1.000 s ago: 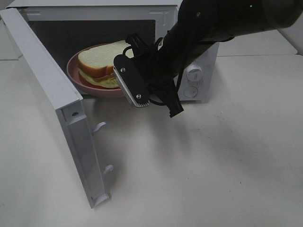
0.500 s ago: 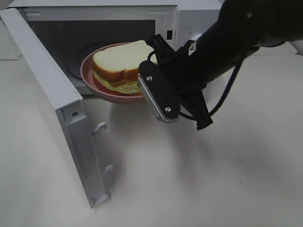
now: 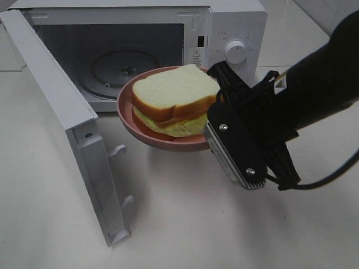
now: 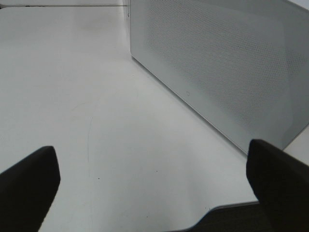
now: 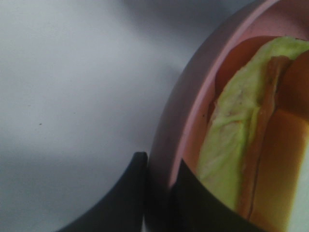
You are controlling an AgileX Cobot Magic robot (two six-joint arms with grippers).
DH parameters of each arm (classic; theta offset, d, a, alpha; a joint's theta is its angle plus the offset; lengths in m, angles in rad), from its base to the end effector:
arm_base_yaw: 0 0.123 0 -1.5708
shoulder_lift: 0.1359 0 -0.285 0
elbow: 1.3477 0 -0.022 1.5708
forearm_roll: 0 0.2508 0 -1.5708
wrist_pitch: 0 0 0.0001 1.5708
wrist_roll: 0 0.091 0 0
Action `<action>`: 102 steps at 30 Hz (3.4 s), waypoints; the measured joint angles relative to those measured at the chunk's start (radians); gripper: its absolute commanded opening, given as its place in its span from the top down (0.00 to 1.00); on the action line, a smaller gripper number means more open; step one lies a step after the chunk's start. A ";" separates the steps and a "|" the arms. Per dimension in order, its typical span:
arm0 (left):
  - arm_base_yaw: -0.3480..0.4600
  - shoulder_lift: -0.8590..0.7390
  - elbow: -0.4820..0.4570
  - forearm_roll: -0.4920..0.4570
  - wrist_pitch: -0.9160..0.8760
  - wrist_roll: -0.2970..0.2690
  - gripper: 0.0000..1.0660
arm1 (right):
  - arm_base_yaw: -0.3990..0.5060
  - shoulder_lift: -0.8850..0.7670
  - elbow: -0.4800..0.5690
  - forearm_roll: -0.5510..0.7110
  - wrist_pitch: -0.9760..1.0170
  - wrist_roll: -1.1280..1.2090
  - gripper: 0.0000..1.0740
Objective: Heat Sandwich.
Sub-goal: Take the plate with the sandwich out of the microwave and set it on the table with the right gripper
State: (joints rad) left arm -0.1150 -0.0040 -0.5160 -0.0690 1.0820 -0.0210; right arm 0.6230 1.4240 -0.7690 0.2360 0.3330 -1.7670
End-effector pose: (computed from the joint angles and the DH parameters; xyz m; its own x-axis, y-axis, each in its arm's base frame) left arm -0.0089 -0.0046 0.2801 -0.4616 -0.0004 -0.8871 0.1439 0.9867 -0.0753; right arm 0.2209 0.1673 0.2210 0.6033 -0.7939 -0.0766 -0.6489 -0.4327 -0.6258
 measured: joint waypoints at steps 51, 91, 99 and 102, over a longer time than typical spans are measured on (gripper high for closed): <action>0.000 0.000 0.000 0.000 0.000 0.000 0.08 | 0.000 -0.399 0.301 -0.815 0.206 1.199 0.99; 0.000 0.000 0.000 0.000 0.000 0.000 0.08 | 0.000 0.087 0.131 -1.119 0.421 2.474 0.98; 0.000 0.000 0.000 0.000 0.000 0.000 0.08 | 0.000 0.215 0.048 -1.118 0.432 2.603 0.97; 0.000 0.000 0.000 0.000 0.000 0.000 0.08 | 0.000 0.282 0.018 -1.118 0.436 2.635 0.96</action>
State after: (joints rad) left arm -0.1150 -0.0040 -0.5160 -0.0690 1.0820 -0.0210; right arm 0.6230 1.7060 -0.7510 -0.8820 0.7690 0.8680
